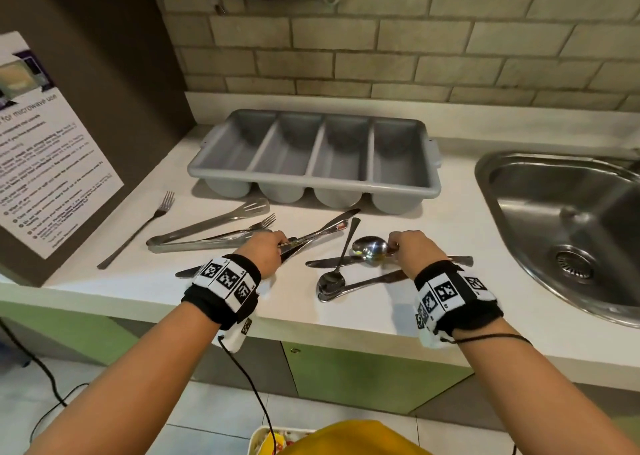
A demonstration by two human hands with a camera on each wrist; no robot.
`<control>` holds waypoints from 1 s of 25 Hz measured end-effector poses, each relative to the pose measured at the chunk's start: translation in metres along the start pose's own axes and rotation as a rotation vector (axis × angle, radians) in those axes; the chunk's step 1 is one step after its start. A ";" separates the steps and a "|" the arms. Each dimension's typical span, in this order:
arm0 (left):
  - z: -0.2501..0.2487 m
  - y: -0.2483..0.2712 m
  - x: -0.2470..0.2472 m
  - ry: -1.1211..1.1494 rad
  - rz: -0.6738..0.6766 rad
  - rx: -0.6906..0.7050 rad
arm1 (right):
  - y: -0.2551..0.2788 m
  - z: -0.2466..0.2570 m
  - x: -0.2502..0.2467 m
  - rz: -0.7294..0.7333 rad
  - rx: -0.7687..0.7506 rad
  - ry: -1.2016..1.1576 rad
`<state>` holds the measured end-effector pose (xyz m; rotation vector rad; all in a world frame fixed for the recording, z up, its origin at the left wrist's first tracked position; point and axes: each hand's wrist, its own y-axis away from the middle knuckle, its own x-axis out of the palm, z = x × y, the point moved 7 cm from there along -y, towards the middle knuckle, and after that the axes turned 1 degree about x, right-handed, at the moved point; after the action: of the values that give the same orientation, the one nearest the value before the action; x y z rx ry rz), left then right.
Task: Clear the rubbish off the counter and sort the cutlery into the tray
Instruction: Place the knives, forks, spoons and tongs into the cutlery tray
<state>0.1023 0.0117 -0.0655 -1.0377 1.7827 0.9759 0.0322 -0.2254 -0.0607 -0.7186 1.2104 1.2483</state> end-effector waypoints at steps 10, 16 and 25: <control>0.011 -0.042 -0.105 0.821 -0.420 -0.054 | -0.002 0.028 -0.091 -0.353 -0.150 -0.334; 0.068 -0.116 -0.142 0.528 -0.395 -0.370 | -0.029 0.083 -0.112 -0.395 -0.147 -0.472; 0.108 -0.190 -0.145 0.182 -0.156 -0.209 | -0.103 0.181 -0.085 -0.243 -0.047 -0.694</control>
<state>0.3497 0.0785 -0.0106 -1.4151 1.7391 1.0126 0.1910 -0.1094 0.0483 -0.3921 0.5098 1.1804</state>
